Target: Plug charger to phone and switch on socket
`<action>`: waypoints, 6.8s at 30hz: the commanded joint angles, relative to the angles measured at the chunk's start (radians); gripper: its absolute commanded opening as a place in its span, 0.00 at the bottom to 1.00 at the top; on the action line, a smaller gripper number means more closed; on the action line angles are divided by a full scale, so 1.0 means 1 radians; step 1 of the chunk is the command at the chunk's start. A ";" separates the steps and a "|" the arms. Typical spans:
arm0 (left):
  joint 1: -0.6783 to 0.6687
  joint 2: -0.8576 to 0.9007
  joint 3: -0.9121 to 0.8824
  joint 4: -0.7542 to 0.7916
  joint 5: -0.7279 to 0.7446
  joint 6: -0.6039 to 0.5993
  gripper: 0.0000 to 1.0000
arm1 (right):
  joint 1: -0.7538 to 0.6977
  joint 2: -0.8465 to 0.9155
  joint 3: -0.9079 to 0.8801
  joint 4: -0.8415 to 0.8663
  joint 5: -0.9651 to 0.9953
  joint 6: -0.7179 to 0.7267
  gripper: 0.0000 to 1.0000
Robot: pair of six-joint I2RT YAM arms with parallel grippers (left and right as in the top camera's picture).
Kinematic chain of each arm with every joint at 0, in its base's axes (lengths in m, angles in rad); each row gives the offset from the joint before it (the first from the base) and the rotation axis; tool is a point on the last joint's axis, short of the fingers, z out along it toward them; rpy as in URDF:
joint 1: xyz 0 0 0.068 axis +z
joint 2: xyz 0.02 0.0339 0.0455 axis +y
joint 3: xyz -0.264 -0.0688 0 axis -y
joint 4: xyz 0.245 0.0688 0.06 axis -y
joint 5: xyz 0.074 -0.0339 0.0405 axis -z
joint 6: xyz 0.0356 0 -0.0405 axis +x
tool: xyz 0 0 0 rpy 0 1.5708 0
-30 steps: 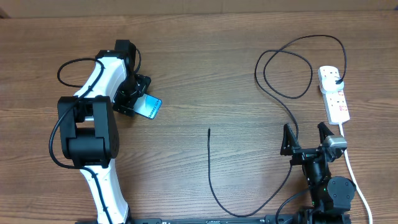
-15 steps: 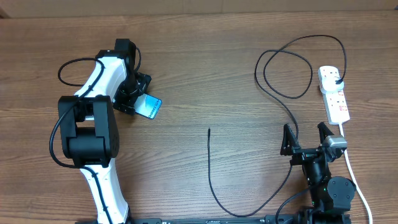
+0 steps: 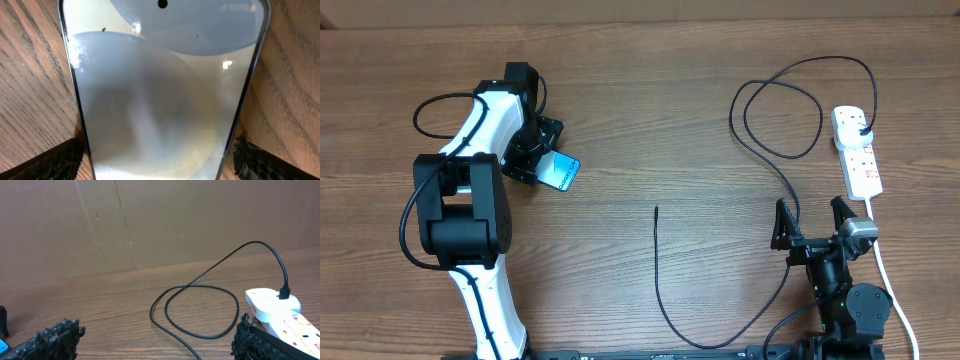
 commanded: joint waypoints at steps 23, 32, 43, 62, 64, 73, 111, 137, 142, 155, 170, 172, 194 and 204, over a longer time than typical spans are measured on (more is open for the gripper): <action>-0.002 0.043 -0.001 -0.002 -0.007 -0.002 0.89 | 0.006 -0.007 -0.010 0.004 0.007 -0.004 1.00; -0.002 0.043 -0.001 -0.002 -0.007 -0.002 0.85 | 0.006 -0.007 -0.010 0.004 0.007 -0.004 1.00; -0.002 0.043 -0.001 -0.002 -0.007 -0.002 0.78 | 0.006 -0.007 -0.010 0.004 0.007 -0.004 1.00; -0.002 0.043 -0.001 -0.002 -0.007 -0.002 0.56 | 0.006 -0.007 -0.010 0.004 0.007 -0.004 1.00; -0.002 0.043 -0.001 -0.002 -0.007 -0.002 0.49 | 0.006 -0.007 -0.010 0.004 0.007 -0.004 1.00; -0.002 0.043 -0.001 -0.002 -0.007 -0.002 0.04 | 0.006 -0.007 -0.010 0.004 0.007 -0.004 1.00; -0.002 0.015 0.214 -0.133 0.354 0.070 0.04 | 0.006 -0.007 -0.010 0.004 0.007 -0.004 1.00; -0.002 0.015 0.223 -0.134 1.343 0.197 0.04 | 0.006 -0.007 -0.010 0.004 0.007 -0.004 1.00; -0.002 0.015 0.223 -0.134 1.382 0.208 0.04 | 0.006 -0.007 -0.010 0.004 0.007 -0.004 1.00; -0.002 0.015 0.223 -0.138 1.461 0.261 0.04 | 0.006 -0.007 -0.010 0.004 0.007 -0.004 1.00; -0.002 0.015 0.223 -0.140 1.460 0.283 0.04 | 0.006 -0.007 -0.010 0.004 0.007 -0.004 1.00; -0.002 0.015 0.223 -0.140 1.460 0.283 0.04 | 0.006 -0.007 -0.010 0.004 0.007 -0.004 1.00; -0.002 0.015 0.223 -0.140 1.459 0.287 0.04 | 0.006 -0.007 -0.010 0.004 0.007 -0.004 1.00; -0.002 0.015 0.223 -0.140 1.456 0.287 0.04 | 0.006 -0.007 -0.010 0.004 0.007 -0.004 1.00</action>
